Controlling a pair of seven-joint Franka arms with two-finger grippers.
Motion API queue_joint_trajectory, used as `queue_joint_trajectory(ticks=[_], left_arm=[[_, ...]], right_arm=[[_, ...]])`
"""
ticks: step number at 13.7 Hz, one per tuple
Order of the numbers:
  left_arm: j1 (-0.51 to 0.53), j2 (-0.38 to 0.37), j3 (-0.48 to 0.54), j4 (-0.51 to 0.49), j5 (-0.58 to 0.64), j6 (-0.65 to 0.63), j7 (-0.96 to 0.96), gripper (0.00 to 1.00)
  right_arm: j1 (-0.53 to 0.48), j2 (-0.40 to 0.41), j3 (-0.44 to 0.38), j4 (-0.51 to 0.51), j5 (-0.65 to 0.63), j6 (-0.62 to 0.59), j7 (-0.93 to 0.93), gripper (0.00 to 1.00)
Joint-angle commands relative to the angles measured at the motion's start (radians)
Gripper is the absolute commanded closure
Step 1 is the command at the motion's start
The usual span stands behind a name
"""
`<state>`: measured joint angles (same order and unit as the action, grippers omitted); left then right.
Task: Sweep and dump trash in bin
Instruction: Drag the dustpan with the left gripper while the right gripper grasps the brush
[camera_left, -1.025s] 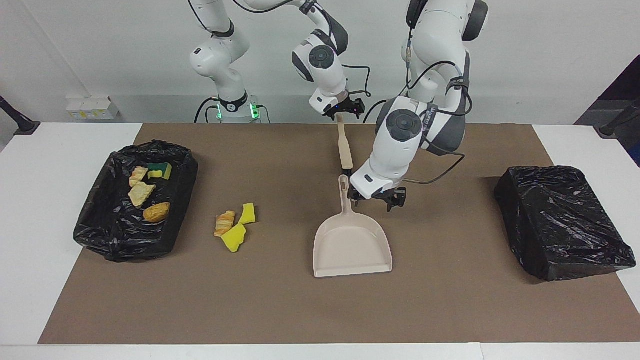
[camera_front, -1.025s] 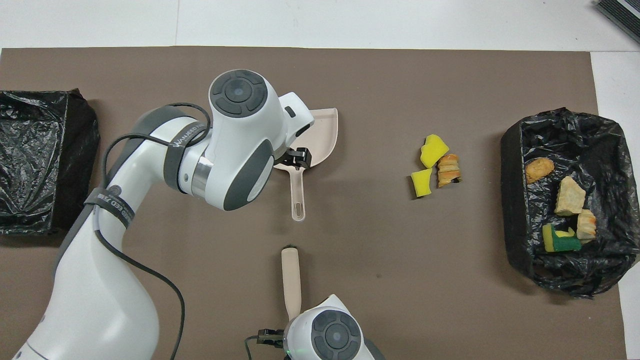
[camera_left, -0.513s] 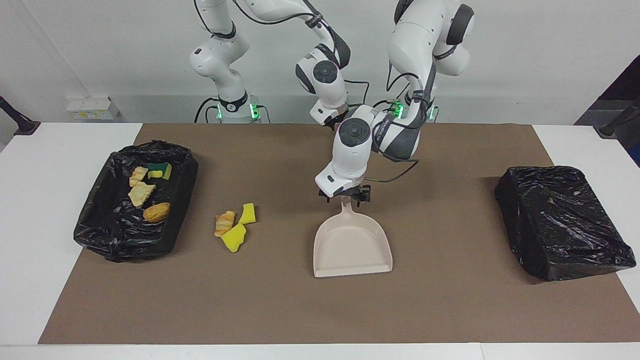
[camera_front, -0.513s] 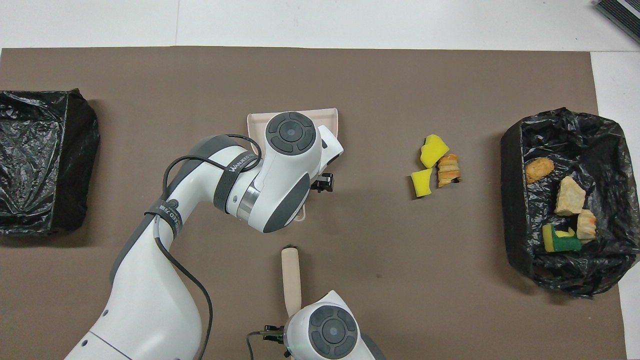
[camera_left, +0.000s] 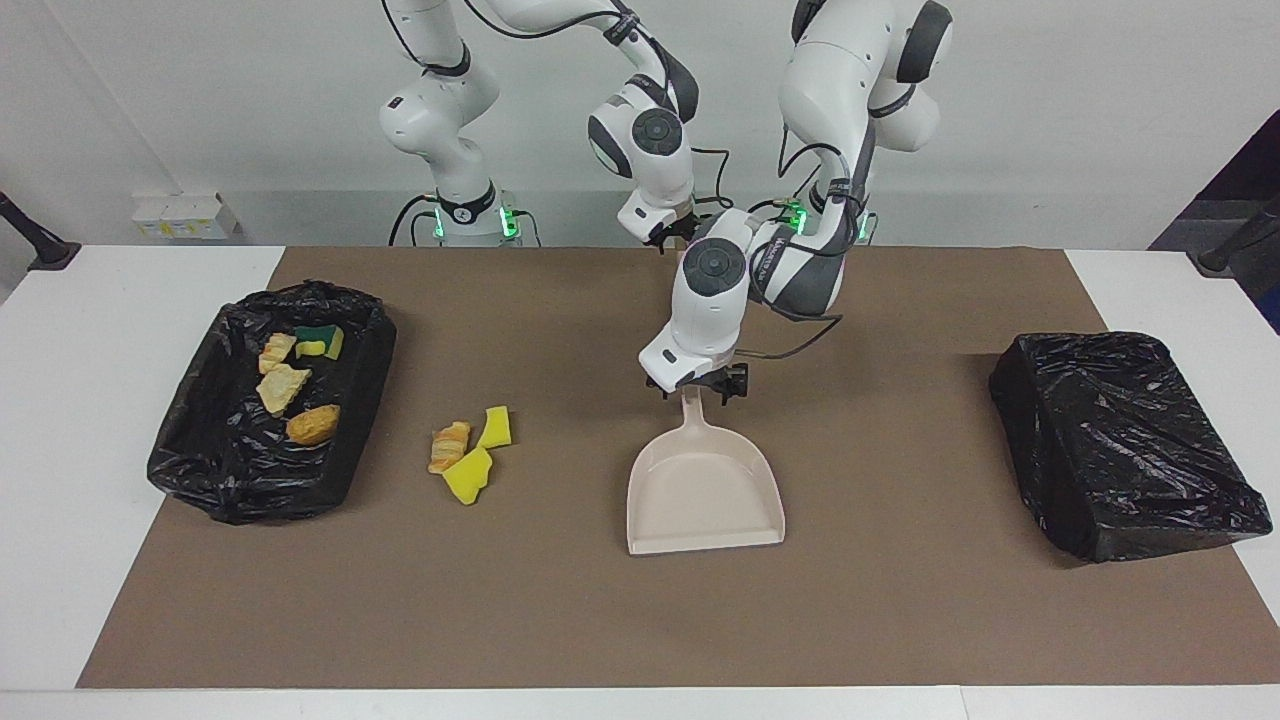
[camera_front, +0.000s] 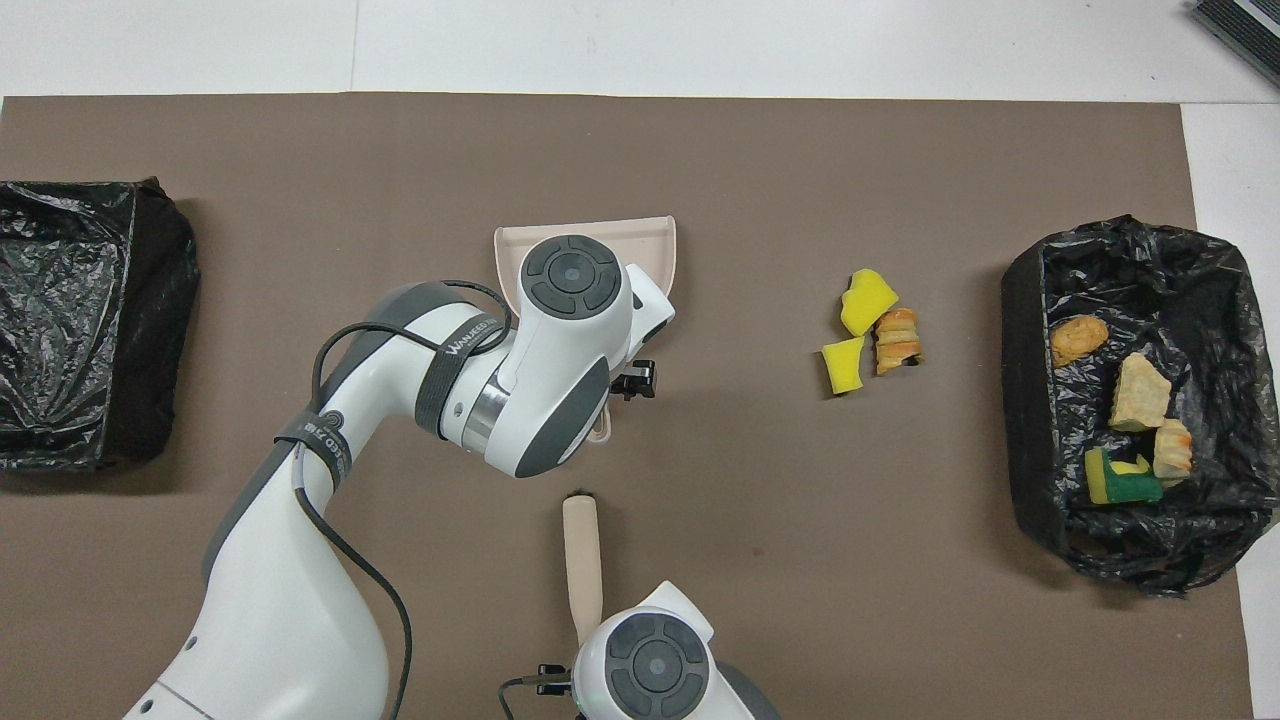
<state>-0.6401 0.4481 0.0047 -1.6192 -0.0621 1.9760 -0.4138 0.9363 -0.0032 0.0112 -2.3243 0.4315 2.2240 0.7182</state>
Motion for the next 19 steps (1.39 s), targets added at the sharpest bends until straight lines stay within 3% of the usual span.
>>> queue_joint_trajectory(ticks=[1, 2, 3, 6, 8, 9, 10, 14, 17, 19], left_arm=[[-0.022, -0.052, 0.006, -0.047, -0.018, -0.005, -0.034, 0.56], [-0.024, -0.054, 0.006, -0.06, -0.018, 0.007, -0.037, 0.86], [-0.026, -0.057, 0.006, -0.077, -0.019, 0.03, -0.045, 0.86], [-0.03, -0.06, 0.006, -0.1, -0.021, 0.053, -0.075, 0.86], [-0.029, -0.06, 0.006, -0.097, -0.022, 0.057, -0.074, 0.81], [-0.029, -0.06, 0.006, -0.097, -0.022, 0.055, -0.075, 0.93], [-0.024, -0.061, 0.006, -0.094, -0.022, 0.047, -0.074, 1.0], [0.002, -0.12, 0.017, -0.09, -0.022, 0.027, -0.057, 1.0], [0.054, -0.137, 0.02, -0.065, -0.012, -0.003, -0.007, 1.0], [0.097, -0.137, 0.02, -0.05, -0.008, -0.04, 0.126, 1.0]], right_arm=[[-0.031, -0.005, 0.003, -0.001, -0.014, -0.015, -0.1, 0.7], [-0.042, -0.004, 0.004, 0.002, -0.014, -0.026, -0.114, 0.79], [-0.043, -0.003, 0.004, 0.003, -0.014, -0.026, -0.121, 0.89], [-0.043, -0.001, 0.003, 0.011, -0.017, -0.038, -0.123, 1.0], [-0.054, -0.015, -0.007, 0.026, -0.039, -0.09, -0.126, 1.0], [-0.079, -0.036, -0.007, 0.043, -0.065, -0.154, -0.132, 1.0], [-0.106, -0.055, -0.007, 0.057, -0.091, -0.214, -0.143, 1.0], [-0.259, -0.161, -0.007, 0.066, -0.138, -0.406, -0.254, 1.0], [-0.379, -0.182, -0.007, 0.098, -0.233, -0.518, -0.333, 1.0], [-0.483, -0.175, -0.007, 0.137, -0.29, -0.538, -0.365, 1.0]])
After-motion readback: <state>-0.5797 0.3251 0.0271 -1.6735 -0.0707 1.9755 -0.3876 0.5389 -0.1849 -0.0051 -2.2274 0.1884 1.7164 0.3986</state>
